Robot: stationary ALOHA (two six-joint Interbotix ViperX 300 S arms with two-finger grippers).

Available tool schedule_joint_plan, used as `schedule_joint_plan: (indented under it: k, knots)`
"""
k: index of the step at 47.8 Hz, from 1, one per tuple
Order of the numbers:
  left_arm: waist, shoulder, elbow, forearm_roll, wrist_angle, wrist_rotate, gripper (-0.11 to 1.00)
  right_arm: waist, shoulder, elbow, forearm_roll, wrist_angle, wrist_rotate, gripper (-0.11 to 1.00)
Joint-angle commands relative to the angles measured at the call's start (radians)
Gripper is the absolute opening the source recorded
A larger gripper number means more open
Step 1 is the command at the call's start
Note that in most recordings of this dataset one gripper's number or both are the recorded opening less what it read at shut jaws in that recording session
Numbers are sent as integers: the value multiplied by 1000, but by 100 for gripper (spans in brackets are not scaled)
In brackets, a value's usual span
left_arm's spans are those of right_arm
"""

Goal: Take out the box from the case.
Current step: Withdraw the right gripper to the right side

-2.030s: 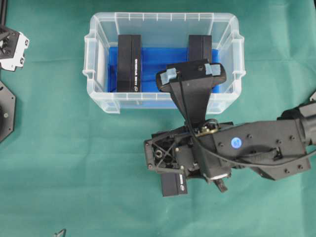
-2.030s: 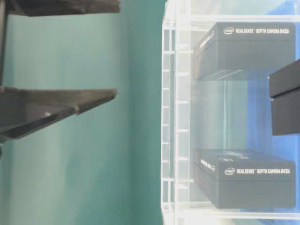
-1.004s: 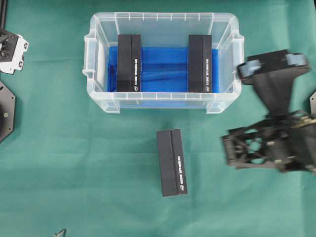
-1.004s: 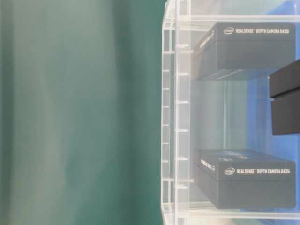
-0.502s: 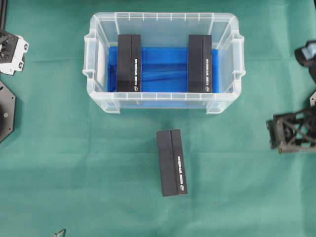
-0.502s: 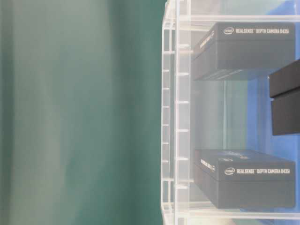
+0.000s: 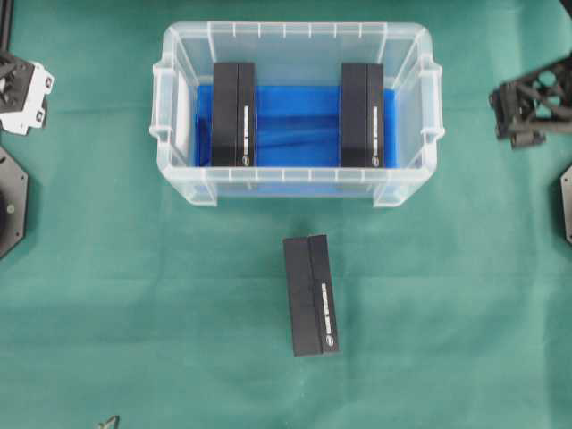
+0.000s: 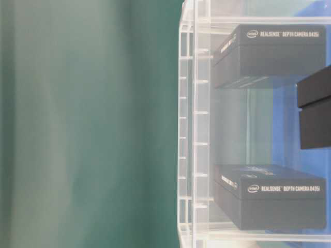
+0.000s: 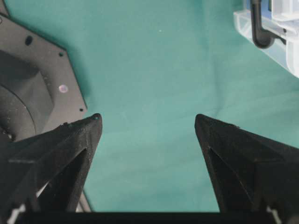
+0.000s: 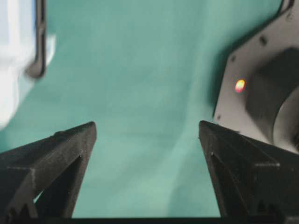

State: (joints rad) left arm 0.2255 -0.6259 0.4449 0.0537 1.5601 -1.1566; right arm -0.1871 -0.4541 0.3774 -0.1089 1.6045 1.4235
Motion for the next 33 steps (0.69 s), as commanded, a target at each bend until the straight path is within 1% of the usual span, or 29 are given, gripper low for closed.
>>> schedule_joint_plan:
  k: [1, 6, 10, 22, 33]
  knots:
    - [-2, -5, -14, 0, -3, -2, 85, -63, -12, -8, -2, -15, -46, 89]
    - [-2, -3, -14, 0, -3, -2, 85, -107, -18, -5, -3, -15, -78, 89]
    - [-2, -2, -15, 0, -3, -2, 85, -124, -25, -2, -5, -17, -84, 89]
    - [-2, 12, -23, 0, -5, 3, 85, -124, -48, 17, -2, -15, -78, 89]
    - [0, 81, -67, 0, -26, -5, 85, -124, -49, 17, 0, -34, -78, 89]
